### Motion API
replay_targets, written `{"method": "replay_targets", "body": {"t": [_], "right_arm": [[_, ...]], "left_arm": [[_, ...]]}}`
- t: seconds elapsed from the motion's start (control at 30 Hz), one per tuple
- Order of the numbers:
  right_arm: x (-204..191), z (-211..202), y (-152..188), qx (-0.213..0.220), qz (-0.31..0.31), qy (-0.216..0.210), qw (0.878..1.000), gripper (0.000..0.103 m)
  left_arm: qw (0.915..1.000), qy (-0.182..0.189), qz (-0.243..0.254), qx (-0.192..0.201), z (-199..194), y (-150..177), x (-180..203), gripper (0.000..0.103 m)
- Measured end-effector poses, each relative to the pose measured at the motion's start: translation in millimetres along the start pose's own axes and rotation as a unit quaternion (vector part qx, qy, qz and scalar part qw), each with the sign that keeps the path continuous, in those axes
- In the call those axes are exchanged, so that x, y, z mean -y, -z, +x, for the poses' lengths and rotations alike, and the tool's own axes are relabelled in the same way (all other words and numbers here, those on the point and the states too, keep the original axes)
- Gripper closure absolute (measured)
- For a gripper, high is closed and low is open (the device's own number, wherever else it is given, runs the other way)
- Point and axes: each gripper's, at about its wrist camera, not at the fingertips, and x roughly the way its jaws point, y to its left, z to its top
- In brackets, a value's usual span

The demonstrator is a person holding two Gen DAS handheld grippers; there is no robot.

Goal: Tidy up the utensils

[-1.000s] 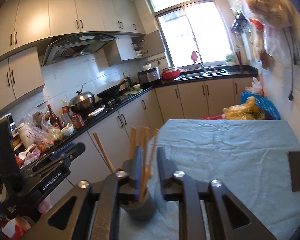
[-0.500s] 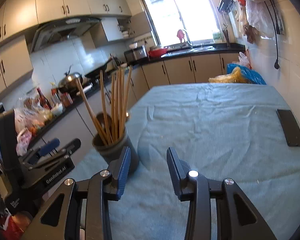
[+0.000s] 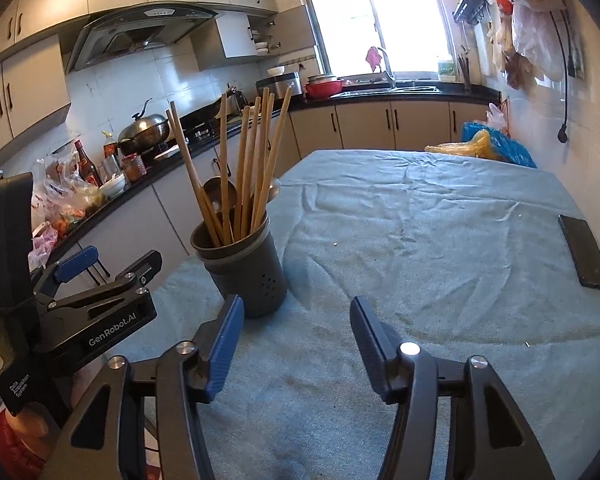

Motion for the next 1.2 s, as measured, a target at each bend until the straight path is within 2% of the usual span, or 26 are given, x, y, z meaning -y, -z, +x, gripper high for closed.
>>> {"method": "replay_targets", "body": {"t": [0.47,1.2], "right_arm": [[-4.6,9.5,2.9,-0.015,-0.009,0.012,1.000,0.035],[-13.0,-9.7,7.0,-0.009,-0.019,0.031,0.999,0.028]], "left_arm": [[0.9997,-0.003,-0.007,-0.022,12.9,5.9,-11.4,0.013],[0.9998,0.010,-0.004,-0.014,1.0,14.5,-13.3,0.013]]}}
